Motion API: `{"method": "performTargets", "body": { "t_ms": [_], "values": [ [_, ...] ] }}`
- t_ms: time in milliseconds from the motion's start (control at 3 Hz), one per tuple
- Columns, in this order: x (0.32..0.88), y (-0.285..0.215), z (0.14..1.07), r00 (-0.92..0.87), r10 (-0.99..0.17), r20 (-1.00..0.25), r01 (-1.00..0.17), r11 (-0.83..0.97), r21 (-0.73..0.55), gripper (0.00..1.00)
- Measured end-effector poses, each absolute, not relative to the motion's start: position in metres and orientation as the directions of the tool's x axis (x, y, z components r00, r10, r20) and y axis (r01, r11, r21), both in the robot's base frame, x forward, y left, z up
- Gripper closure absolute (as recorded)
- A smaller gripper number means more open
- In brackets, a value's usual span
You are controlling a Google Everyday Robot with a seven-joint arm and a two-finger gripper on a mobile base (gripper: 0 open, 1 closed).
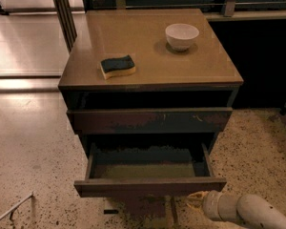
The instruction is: Close middle drawer
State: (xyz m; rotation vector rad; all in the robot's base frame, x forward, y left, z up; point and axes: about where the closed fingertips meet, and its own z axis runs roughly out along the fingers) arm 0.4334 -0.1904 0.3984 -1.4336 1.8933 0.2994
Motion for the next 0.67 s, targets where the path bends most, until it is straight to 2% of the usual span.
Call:
{"method": "performTargets", "body": {
  "t_ms": [667],
  "values": [
    [0.467,-0.179,0.401,0.009,-0.722,-0.692,-0.883,0.320,-0.345,1.00]
  ]
}}
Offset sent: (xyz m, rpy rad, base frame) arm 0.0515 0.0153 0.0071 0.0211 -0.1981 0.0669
